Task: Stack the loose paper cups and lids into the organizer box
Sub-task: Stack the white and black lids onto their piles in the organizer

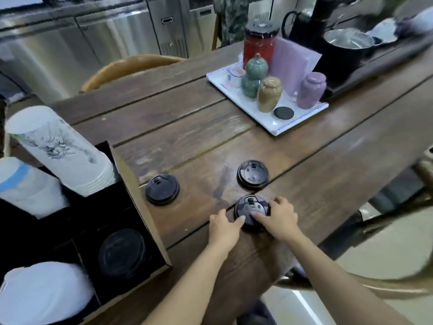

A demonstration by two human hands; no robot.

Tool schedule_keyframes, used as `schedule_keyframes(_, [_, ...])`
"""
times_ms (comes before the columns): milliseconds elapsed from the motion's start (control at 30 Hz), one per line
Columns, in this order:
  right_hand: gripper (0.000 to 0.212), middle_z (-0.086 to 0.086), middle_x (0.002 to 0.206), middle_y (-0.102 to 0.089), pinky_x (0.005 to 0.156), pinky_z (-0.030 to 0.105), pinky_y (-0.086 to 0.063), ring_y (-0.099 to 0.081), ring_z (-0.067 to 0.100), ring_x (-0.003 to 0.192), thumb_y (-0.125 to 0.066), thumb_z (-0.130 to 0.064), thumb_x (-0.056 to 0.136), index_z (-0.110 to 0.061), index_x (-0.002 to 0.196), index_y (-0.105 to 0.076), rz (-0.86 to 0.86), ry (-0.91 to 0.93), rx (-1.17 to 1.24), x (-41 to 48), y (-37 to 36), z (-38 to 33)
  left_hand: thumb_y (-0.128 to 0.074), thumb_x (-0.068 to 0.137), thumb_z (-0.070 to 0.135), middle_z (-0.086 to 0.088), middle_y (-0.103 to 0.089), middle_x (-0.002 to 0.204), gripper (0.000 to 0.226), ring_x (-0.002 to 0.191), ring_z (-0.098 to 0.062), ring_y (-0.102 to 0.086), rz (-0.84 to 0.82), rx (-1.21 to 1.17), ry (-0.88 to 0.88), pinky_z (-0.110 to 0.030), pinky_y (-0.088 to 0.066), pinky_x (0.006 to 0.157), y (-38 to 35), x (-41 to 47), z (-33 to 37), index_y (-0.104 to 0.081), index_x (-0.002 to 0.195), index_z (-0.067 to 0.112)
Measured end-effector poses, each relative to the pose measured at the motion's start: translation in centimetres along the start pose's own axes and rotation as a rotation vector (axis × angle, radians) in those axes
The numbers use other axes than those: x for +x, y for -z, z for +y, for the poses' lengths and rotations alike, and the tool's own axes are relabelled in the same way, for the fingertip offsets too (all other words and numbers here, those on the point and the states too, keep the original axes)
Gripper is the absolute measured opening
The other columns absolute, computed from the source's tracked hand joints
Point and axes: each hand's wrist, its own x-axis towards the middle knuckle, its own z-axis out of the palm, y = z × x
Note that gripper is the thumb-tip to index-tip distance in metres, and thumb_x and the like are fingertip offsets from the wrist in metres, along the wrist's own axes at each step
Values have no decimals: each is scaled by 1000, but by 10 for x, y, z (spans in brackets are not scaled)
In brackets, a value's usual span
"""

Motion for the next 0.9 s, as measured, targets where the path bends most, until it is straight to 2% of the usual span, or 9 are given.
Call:
schedule_keyframes(133, [59,11,141,-38,103,42,-28,-31,30,130,-60,-51,81,-10,123,-54,1,29,72,0,-5,6,-65,83,30,-10,-43,128,45,112,-31,-53,39,-65,13,-41,-47,96,-18,4,13,-57,121,8])
schedule_keyframes(267, [43,7,103,-56,78,35,-45,-54,27,100,-75,-35,72,-9,100,-54,61,17,404,1,-1,0,-67,81,14,-16,-53,121,28,102,-32,-58,100,-296,155,-42,-50,92,-25,15,19,-63,107,3])
schedule_keyframes(367, [36,-10,87,-54,61,20,-42,-56,8,81,-73,-28,75,-19,94,-45,89,41,664,2,5,-5,-66,83,9,-15,-62,114,16,92,-24,-62,20,-603,221,-33,-53,73,-19,17,27,-66,99,5])
schedule_keyframes(467, [31,-15,88,-53,61,15,-39,-52,-2,81,-71,-30,78,-24,93,-45,153,90,762,12,14,-10,-66,83,9,-8,-65,100,18,82,-12,-59,32,-738,180,-26,-49,65,-11,20,41,-60,100,7])
schedule_keyframes(533, [28,-12,87,-54,58,14,-40,-53,1,79,-71,-32,78,-26,88,-45,182,98,789,21,22,-12,-67,82,9,-2,-61,94,22,81,-10,-57,87,-727,115,-27,-50,68,-6,27,51,-55,100,10])
schedule_keyframes(600, [27,-5,84,-56,59,16,-40,-54,11,77,-71,-34,78,-23,85,-47,210,90,783,34,28,-13,-68,81,8,-2,-60,97,26,90,-16,-59,140,-667,29,-34,-52,82,-3,37,62,-55,103,12])
schedule_keyframes(667, [30,4,87,-58,63,27,-41,-55,21,80,-71,-36,78,-16,85,-50,219,70,764,48,34,-14,-68,81,8,-4,-59,104,32,102,-21,-58,174,-588,-25,-41,-50,95,0,49,74,-58,111,10])
schedule_keyframes(800, [30,5,89,-59,66,36,-47,-58,23,82,-67,-40,80,-17,84,-49,146,19,731,77,43,-16,-68,81,14,-4,-63,112,35,103,-18,-58,217,-490,-49,-45,-48,98,-3,71,88,-60,114,11])
schedule_keyframes(900, [30,3,84,-58,57,27,-40,-53,17,74,-64,-42,82,-16,83,-49,77,-2,625,95,45,-13,-68,81,16,-8,-64,117,36,104,-20,-58,242,-444,-24,-44,-49,97,-10,83,91,-59,116,10])
